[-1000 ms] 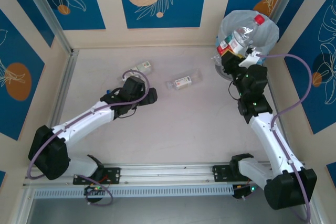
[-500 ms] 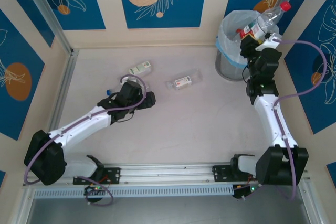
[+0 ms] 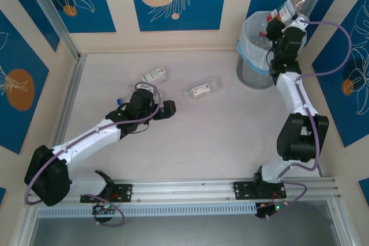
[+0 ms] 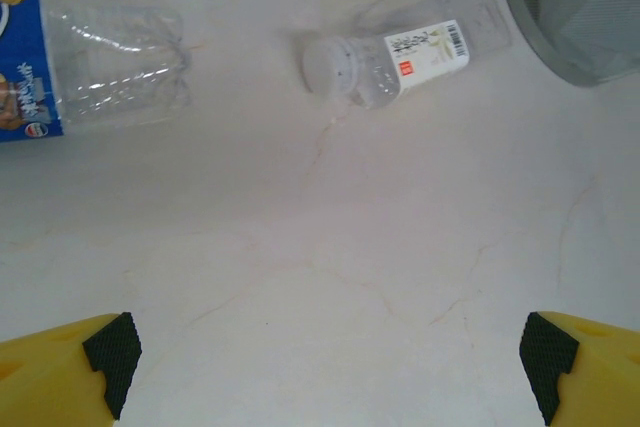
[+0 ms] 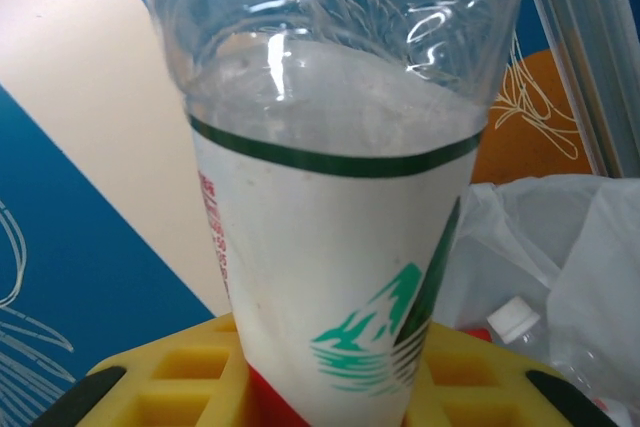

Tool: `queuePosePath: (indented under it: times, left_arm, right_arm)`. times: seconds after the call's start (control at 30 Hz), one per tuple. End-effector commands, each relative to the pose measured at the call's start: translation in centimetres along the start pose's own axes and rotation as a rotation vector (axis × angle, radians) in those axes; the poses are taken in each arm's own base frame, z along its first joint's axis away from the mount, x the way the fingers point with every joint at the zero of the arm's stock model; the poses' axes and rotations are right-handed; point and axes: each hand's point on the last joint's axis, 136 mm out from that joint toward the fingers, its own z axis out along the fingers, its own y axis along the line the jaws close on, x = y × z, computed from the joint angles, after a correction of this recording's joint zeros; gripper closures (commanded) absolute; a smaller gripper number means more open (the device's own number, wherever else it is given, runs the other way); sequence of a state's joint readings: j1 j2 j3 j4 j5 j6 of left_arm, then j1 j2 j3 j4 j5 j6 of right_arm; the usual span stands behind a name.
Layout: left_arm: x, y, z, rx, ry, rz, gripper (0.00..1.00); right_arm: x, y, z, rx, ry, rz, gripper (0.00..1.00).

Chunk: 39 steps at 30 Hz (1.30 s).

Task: Put the plastic bottles in the bin

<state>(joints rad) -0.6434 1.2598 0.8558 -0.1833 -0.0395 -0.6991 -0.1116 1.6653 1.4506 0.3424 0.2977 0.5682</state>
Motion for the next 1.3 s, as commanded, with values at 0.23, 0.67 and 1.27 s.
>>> queuePosePath:
  times: [0.23, 0.67, 1.27]
  left_arm:
    - [-0.8, -0.7, -1.0, 0.043, -0.026, 0.022, 0.01]
    - [-0.3, -1.3, 0.2, 0.049, 0.039, 0.097, 0.01]
    - [-1.9, -3.6, 3.0, 0.072, 0.1, 0.331, 0.01]
  right_arm:
    - [1.8, -1.7, 3.1, 0.12, 0.072, -0.044, 0.42]
    - [-0.5, 1.5, -0.7, 0.067, 0.058, -0.107, 0.12]
    - [7.0, 11.7, -11.8, -0.261, 0.338, -0.114, 0.0]
